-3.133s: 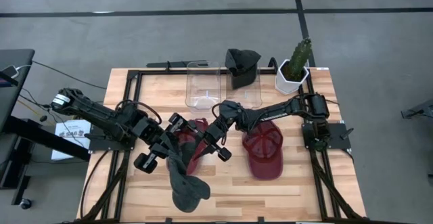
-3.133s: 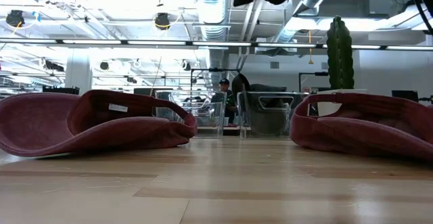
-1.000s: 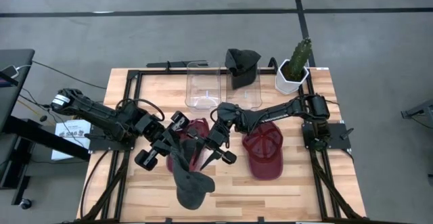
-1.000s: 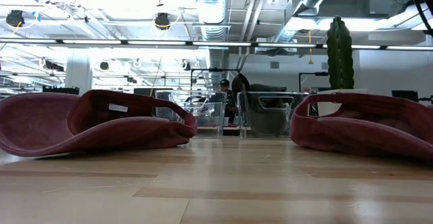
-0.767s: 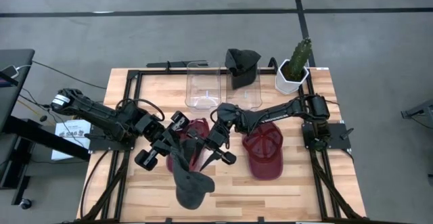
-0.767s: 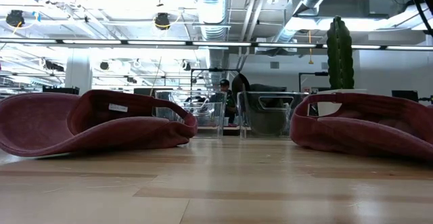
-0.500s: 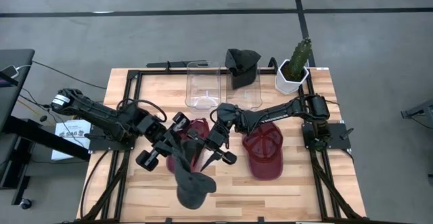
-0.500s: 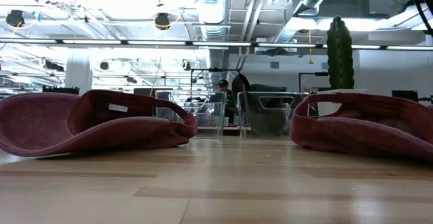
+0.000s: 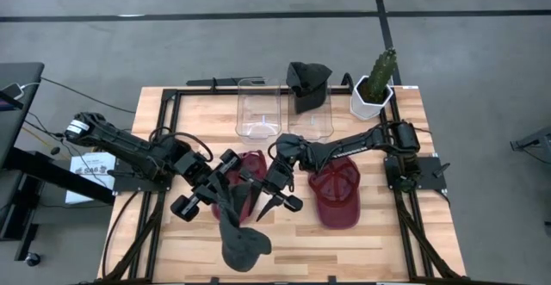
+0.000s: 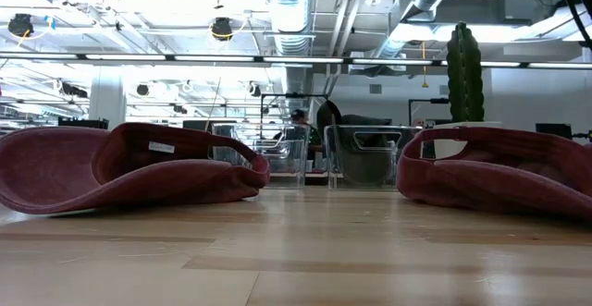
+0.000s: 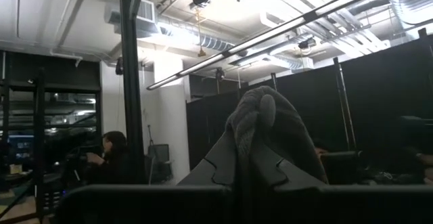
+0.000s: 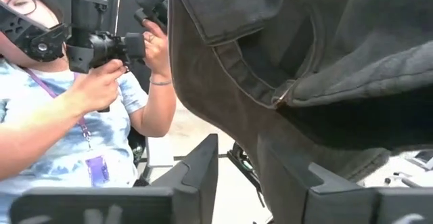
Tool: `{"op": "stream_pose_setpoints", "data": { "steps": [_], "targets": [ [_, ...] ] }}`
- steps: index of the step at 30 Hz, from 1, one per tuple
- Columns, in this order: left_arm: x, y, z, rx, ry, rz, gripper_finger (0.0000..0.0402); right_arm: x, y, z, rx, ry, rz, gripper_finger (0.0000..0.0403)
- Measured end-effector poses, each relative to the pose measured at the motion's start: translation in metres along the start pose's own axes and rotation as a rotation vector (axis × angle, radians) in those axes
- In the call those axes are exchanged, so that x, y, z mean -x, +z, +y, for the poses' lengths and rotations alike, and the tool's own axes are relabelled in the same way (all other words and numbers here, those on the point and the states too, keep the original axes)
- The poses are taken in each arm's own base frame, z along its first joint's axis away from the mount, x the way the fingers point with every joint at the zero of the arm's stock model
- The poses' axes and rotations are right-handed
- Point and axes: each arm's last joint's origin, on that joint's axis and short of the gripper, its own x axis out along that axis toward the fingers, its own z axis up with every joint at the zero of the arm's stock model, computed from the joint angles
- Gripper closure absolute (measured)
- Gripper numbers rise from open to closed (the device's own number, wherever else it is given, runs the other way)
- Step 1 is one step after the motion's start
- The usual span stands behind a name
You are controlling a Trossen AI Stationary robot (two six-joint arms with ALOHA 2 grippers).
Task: Pick & Place hat
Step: Put the black cap into the right transparent bin
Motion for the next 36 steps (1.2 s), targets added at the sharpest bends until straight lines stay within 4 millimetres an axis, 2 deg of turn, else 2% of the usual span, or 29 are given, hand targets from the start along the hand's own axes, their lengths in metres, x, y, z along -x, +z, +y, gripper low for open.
{"op": "stream_pose_setpoints", "data": {
  "steps": [6,11,16,23,27,31,36],
  "targets": [
    [0.0,0.0,0.0,-0.002,0.001,-0.002,0.0391,0.001,0.0,-0.001,0.017,-0.019,0.005,0.035],
    [0.0,0.0,0.0,-0.003,0.001,-0.004,0.0391,0.009,-0.004,-0.008,-0.001,-0.098,0.037,0.0356],
    [0.0,0.0,0.0,-0.003,0.001,-0.004,0.0391,0.02,-0.006,-0.014,-0.009,-0.127,0.052,0.0319],
    [0.0,0.0,0.0,-0.003,0.001,-0.004,0.0391,0.012,-0.005,-0.01,0.003,-0.117,0.046,0.0234],
    [0.0,0.0,0.0,-0.003,0.001,-0.004,0.0391,0.012,0.002,-0.015,0.0,-0.137,0.051,0.0198],
    [0.0,0.0,0.0,-0.002,0.001,-0.003,0.0391,0.015,0.007,-0.022,-0.004,-0.147,0.059,0.0185],
    [0.0,0.0,-0.001,0.002,-0.001,-0.003,0.0391,0.008,0.011,-0.019,0.003,-0.135,0.05,0.0194]
  ]
}}
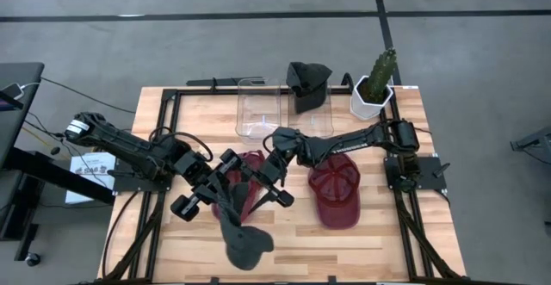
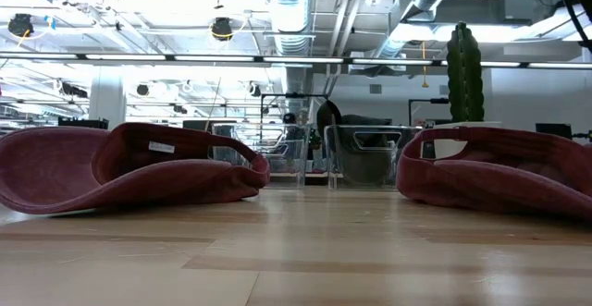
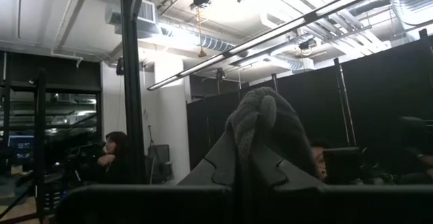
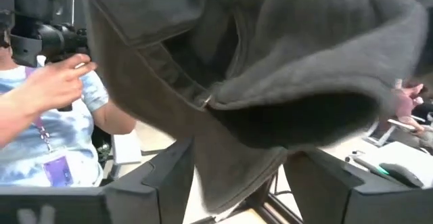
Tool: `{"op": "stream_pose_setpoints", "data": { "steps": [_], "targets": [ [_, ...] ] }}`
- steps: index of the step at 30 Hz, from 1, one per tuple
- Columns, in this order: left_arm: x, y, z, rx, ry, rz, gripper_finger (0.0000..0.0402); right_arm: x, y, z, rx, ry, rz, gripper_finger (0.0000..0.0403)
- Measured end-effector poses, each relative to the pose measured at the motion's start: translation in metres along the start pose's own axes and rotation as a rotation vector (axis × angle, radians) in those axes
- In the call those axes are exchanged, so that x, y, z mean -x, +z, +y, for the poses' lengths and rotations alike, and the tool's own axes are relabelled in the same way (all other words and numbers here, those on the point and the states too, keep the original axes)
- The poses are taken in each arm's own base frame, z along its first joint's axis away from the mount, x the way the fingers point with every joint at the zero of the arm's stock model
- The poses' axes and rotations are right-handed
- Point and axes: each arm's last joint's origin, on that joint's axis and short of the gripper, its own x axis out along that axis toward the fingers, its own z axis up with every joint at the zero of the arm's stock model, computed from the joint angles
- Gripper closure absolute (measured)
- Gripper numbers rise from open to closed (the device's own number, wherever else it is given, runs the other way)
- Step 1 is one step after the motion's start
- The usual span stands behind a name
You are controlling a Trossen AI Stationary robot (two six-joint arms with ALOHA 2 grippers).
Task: Pick & Place hat
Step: Put the black cap into the right transparent bin
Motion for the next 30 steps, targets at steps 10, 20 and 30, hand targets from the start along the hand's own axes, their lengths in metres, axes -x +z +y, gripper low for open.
{"op": "stream_pose_setpoints", "data": {
  "steps": [10,20,30],
  "targets": [
    [-0.0009,-0.0003,-0.0023,0.006,-0.009,0.0,0.0391,-0.0044,0.0004,0.0017,0.046,-0.058,0.014,0.025],
    [-0.0009,-0.0013,-0.0021,0.017,-0.007,0.008,0.0391,-0.0019,0.0004,0.001,0.095,-0.013,0.003,0.0389],
    [-0.0008,-0.0054,-0.0017,0.027,-0.002,0.048,0.0391,0.0006,-0.0002,-0.0011,0.093,-0.02,0.008,0.0399]
  ]
}}
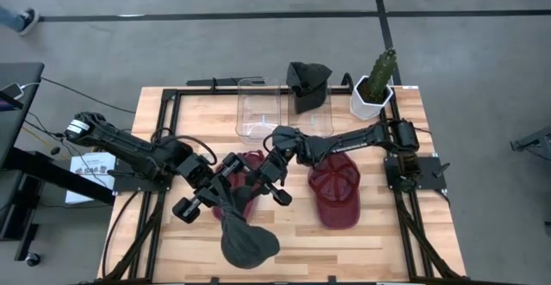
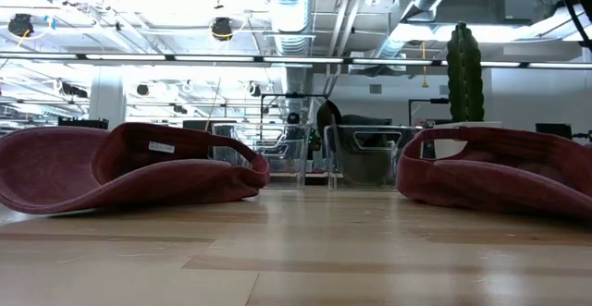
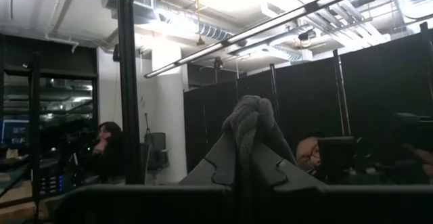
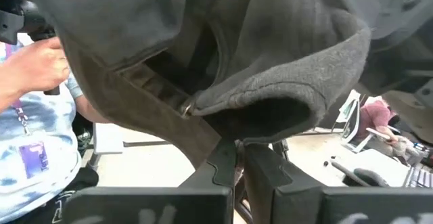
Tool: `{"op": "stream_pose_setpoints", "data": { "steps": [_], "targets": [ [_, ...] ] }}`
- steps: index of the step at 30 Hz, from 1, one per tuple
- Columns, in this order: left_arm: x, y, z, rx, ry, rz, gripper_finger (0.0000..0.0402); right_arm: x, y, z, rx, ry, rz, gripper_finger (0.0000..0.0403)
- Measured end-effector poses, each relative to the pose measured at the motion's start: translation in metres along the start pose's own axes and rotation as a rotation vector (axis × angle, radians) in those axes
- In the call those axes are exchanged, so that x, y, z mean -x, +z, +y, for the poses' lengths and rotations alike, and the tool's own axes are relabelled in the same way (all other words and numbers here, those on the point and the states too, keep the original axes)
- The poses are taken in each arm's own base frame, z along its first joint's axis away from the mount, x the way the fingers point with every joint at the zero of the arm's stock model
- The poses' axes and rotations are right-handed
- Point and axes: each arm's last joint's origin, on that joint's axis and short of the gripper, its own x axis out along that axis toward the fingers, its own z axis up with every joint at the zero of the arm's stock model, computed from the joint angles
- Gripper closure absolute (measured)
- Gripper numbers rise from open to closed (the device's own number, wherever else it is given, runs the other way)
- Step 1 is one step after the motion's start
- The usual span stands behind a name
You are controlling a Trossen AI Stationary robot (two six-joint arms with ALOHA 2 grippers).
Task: Pick & Place hat
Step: Put the black cap into the right transparent bin
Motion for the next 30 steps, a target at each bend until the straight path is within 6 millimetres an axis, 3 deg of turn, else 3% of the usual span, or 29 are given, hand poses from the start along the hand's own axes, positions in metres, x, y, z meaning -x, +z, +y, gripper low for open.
{"op": "stream_pose_setpoints", "data": {
  "steps": [6,15,21,30],
  "targets": [
    [0.0,-0.002,0.0,-0.027,0.001,0.016,0.0383,0.0,0.0,0.0,-0.004,0.002,0.002,0.04],
    [0.001,0.0,0.0,0.038,0.002,0.026,0.0292,0.006,-0.005,-0.003,-0.025,0.0,0.027,0.0402],
    [0.009,0.019,-0.004,0.089,0.01,0.028,0.0254,0.028,-0.018,-0.017,-0.081,-0.038,0.109,0.0402],
    [0.032,0.045,-0.013,0.061,0.141,0.127,0.0257,0.062,-0.042,-0.032,-0.277,-0.217,0.312,0.0402]
  ]
}}
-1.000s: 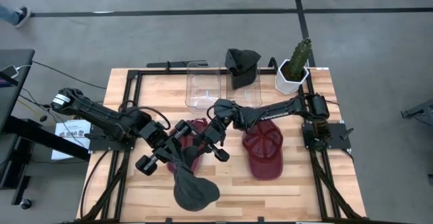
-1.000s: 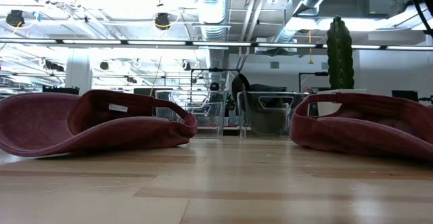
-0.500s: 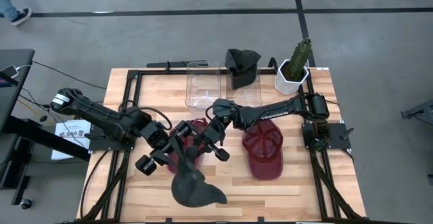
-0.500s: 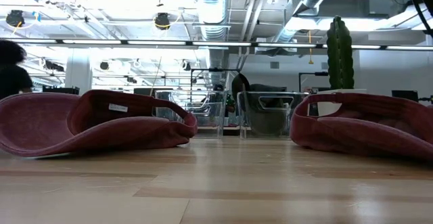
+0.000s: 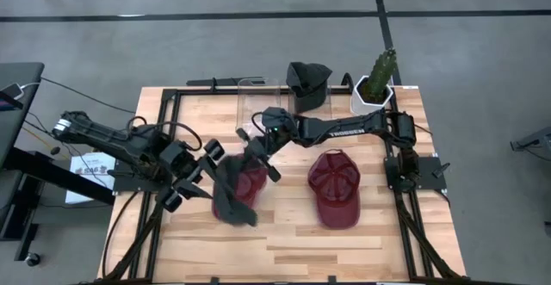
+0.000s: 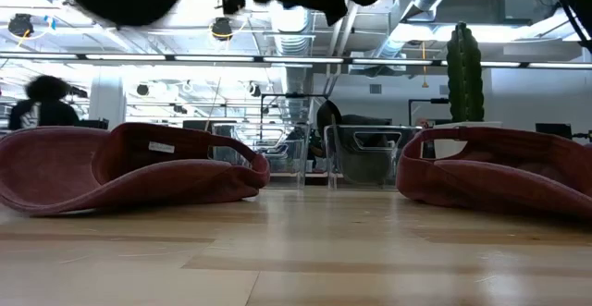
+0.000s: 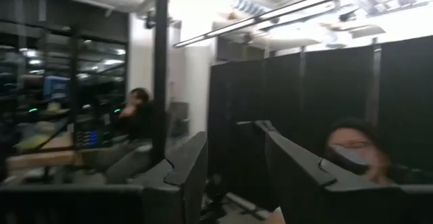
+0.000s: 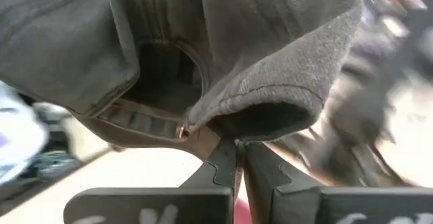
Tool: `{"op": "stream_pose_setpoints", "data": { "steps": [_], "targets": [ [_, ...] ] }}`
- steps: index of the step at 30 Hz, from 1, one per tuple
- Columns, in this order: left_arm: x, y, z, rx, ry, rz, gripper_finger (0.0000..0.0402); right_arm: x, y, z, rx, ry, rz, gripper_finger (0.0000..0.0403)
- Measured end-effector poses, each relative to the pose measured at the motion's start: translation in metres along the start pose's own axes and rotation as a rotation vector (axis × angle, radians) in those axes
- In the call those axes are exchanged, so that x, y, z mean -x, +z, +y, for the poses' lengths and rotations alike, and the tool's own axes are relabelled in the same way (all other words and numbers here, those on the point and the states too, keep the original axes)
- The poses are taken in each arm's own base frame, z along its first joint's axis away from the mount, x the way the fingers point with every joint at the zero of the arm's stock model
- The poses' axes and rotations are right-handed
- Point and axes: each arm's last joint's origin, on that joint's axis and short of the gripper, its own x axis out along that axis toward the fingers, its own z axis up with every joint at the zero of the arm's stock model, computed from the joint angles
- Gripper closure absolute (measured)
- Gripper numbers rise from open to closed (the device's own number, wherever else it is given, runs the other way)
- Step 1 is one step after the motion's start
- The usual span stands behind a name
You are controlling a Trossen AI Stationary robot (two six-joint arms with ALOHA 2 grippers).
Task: Pick & Place hat
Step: Put the black cap into the right transparent bin
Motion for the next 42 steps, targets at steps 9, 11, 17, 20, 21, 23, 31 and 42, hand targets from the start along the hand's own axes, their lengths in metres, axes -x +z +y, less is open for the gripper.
{"op": "stream_pose_setpoints", "data": {
  "steps": [9,11,17,20,21,23,31,42],
  "targets": [
    [0.018,-0.004,-0.002,-0.015,0.095,-0.001,0.0271,0.011,-0.058,0.002,-0.296,-0.38,0.313,0.0402],
    [0.022,-0.001,-0.004,-0.016,0.094,-0.009,0.0273,0.014,-0.071,0.007,-0.363,-0.419,0.385,0.0402],
    [0.037,-0.001,-0.007,-0.074,0.16,0.007,0.0282,0.036,-0.077,0.026,-0.471,-0.538,0.415,0.0402],
    [0.043,-0.003,-0.006,-0.12,0.245,0.025,0.0285,0.054,-0.063,0.043,-0.474,-0.607,0.403,0.0402],
    [0.044,-0.004,-0.005,-0.138,0.277,0.03,0.0286,0.06,-0.058,0.05,-0.471,-0.636,0.393,0.0402],
    [0.045,-0.007,-0.002,-0.173,0.351,0.045,0.0286,0.073,-0.049,0.063,-0.464,-0.714,0.393,0.0402],
    [0.038,-0.027,0.018,-0.313,0.733,0.172,0.0286,0.107,-0.042,0.108,-0.4,-1.056,0.456,0.0402],
    [0.018,-0.086,0.065,-0.309,0.85,0.363,0.0288,0.101,-0.05,0.136,-0.341,-1.157,0.505,0.0401]
  ]
}}
